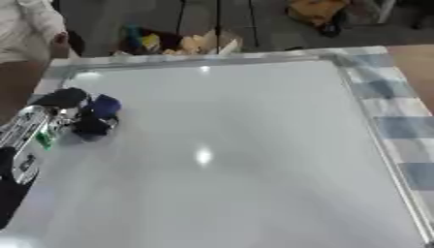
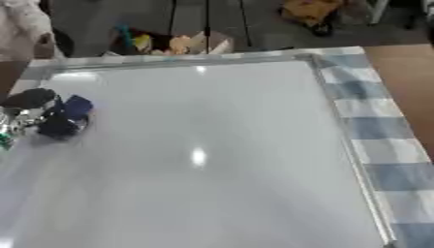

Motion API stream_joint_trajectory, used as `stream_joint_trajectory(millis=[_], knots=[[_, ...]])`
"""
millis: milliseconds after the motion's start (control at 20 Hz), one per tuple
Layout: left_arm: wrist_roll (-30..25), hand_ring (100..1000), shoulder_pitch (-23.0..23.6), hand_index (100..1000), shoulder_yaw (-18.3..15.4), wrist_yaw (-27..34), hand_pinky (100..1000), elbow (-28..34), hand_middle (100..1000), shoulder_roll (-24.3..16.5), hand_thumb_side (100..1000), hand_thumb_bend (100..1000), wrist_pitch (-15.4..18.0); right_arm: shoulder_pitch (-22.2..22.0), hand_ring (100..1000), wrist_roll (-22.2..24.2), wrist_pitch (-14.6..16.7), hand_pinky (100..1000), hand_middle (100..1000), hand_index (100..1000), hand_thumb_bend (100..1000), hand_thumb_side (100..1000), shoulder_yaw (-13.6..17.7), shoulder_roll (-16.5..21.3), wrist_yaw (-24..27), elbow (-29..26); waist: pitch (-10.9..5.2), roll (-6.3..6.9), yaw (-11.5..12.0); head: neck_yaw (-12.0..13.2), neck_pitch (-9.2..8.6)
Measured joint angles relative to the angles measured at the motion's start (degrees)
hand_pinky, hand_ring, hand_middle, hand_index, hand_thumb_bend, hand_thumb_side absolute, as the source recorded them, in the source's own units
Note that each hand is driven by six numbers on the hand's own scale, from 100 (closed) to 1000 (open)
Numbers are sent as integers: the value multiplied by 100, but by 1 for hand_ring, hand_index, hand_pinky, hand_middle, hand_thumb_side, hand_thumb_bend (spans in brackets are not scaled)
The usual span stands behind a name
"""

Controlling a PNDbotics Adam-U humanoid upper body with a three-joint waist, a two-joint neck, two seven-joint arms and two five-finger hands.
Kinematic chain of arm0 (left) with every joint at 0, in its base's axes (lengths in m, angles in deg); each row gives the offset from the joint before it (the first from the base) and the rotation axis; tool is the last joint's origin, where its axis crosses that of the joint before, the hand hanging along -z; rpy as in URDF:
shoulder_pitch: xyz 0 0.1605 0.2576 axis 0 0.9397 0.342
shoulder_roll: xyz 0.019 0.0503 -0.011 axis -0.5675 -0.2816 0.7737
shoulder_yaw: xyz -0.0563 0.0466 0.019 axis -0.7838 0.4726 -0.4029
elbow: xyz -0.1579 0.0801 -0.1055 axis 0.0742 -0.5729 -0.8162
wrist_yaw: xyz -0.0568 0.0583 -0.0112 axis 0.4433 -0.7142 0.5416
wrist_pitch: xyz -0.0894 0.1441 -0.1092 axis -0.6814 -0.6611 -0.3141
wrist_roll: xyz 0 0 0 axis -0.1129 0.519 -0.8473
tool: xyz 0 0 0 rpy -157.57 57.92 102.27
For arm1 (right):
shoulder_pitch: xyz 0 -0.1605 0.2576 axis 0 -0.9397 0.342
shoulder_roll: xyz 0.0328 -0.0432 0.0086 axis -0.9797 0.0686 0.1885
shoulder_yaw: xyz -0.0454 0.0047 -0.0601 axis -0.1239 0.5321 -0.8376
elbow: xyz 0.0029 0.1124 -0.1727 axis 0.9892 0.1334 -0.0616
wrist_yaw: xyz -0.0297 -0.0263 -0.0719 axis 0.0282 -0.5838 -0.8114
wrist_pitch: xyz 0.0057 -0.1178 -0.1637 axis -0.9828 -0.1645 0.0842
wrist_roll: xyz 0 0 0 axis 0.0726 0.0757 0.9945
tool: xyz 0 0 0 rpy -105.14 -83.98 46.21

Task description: Wipe the whiteboard clean with a brush.

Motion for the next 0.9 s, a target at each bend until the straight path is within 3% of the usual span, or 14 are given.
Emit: stream_joint_trajectory(millis=[900], knots=[[276,596,60,347,-288,-306,412,-363,554,-36,725,145,-255,-2,846,-6,-7,830,758,849,100,1000,2,0,0,0,-55,-15,36,-26,8]])
